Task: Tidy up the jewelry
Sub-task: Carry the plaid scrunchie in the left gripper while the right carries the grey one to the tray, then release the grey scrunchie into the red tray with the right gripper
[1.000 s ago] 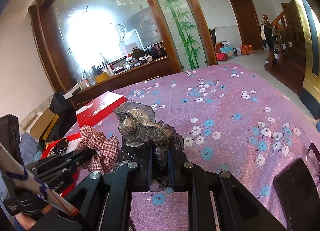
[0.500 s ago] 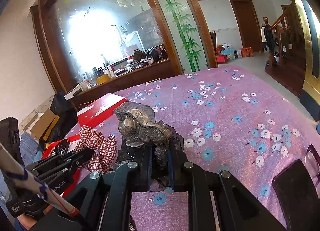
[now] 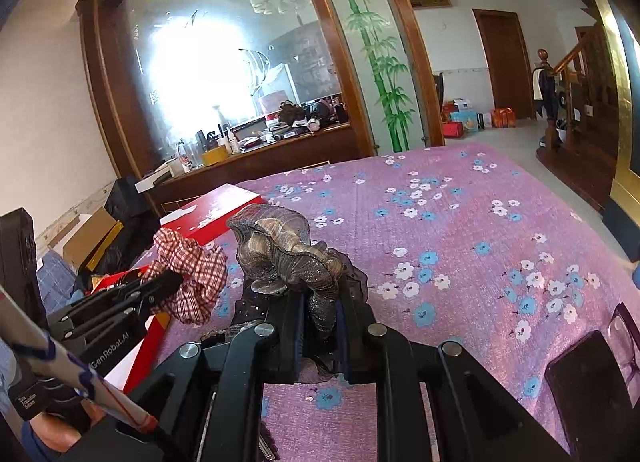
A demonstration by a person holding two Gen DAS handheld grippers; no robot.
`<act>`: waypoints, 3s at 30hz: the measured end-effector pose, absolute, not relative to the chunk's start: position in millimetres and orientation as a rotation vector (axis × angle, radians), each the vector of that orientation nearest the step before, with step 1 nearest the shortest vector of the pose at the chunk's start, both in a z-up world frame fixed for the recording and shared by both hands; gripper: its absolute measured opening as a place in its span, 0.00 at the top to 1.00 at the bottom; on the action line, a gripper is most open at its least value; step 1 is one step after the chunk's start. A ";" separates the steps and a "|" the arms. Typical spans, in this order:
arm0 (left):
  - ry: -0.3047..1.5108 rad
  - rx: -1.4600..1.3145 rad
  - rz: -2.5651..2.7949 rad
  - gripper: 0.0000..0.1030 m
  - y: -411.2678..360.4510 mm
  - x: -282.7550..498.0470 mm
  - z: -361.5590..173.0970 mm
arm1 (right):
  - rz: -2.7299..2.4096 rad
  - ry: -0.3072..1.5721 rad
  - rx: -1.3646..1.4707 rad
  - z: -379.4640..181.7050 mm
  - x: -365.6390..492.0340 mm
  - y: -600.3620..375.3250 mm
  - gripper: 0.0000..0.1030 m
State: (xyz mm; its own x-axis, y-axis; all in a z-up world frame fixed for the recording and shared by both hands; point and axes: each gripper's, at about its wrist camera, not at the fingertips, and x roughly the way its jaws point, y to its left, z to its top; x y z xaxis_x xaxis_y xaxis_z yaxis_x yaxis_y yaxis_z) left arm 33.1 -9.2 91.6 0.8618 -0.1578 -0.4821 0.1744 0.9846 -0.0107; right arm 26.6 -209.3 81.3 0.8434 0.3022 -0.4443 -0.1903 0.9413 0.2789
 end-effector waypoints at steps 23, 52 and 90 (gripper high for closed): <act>0.430 0.044 -0.138 0.87 -8.6 21.1 102.4 | 0.247 0.502 0.184 79.3 26.2 -200.5 0.86; 0.554 -0.122 0.021 0.86 147.3 -20.9 133.8 | 0.470 0.559 0.210 134.3 -16.4 -93.2 0.84; 0.814 -0.346 0.230 0.85 291.0 36.0 44.7 | 0.464 0.923 0.061 52.9 168.7 94.7 0.74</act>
